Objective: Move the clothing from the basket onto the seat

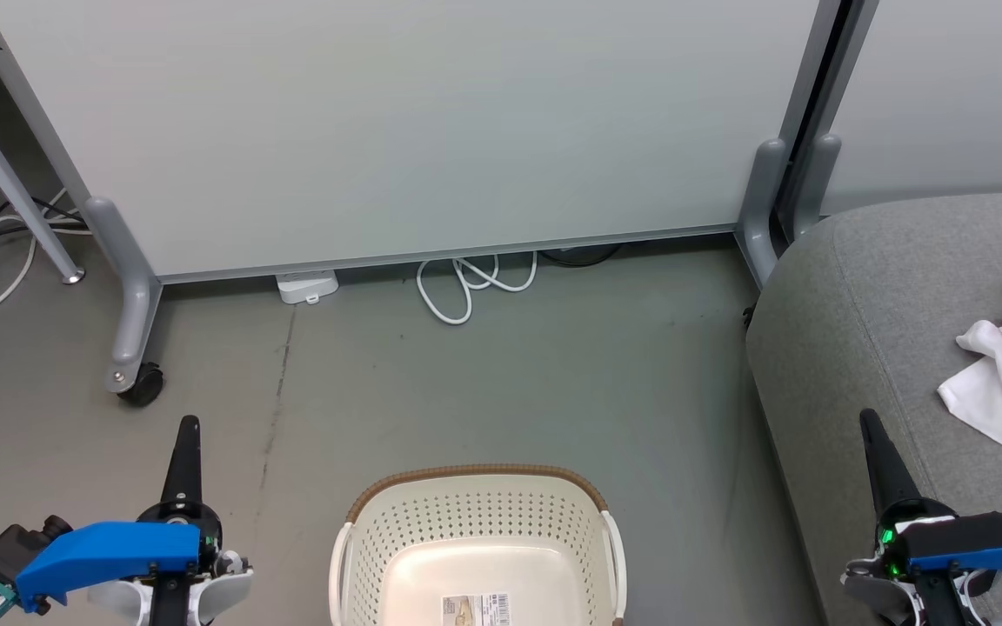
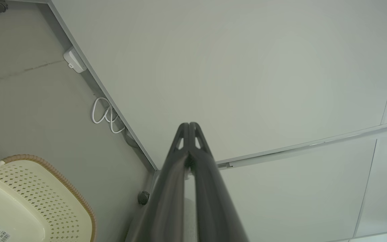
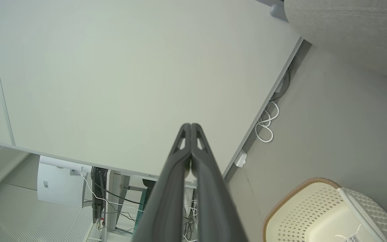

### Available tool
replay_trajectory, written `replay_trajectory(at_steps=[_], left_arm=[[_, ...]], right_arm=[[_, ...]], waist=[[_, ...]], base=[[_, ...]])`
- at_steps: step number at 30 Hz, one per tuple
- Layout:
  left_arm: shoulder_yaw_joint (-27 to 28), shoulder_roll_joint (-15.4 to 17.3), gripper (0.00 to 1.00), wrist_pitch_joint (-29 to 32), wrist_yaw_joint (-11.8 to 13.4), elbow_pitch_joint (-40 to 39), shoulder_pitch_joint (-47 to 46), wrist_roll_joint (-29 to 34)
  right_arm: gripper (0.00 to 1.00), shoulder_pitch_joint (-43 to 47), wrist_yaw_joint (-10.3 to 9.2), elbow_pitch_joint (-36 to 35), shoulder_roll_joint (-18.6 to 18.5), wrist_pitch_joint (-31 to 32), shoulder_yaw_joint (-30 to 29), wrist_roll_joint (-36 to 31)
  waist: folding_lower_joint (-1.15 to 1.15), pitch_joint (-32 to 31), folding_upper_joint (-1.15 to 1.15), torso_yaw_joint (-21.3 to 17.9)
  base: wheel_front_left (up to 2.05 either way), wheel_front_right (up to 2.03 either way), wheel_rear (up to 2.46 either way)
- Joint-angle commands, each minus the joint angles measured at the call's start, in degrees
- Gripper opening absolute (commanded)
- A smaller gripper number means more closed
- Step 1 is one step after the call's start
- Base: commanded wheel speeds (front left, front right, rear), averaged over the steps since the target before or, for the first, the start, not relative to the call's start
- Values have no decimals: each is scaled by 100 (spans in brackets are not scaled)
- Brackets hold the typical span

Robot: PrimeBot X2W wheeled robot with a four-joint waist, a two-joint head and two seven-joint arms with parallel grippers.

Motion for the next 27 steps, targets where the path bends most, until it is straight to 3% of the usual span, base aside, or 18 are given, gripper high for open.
replay_trajectory(at_steps=[1, 27], left_arm=[[39, 12, 0, 34, 12, -67, -130, -111], [138, 12, 0, 340, 21, -164, -146, -1291]], right_arm=[[0, -93, 2, -54, -21, 46, -17, 129], [0, -142, 2, -63, -23, 352, -54, 1323]], waist=[[0, -1, 0, -3], [0, -31, 0, -70]], base=[[0, 0, 0], [0, 0, 0]])
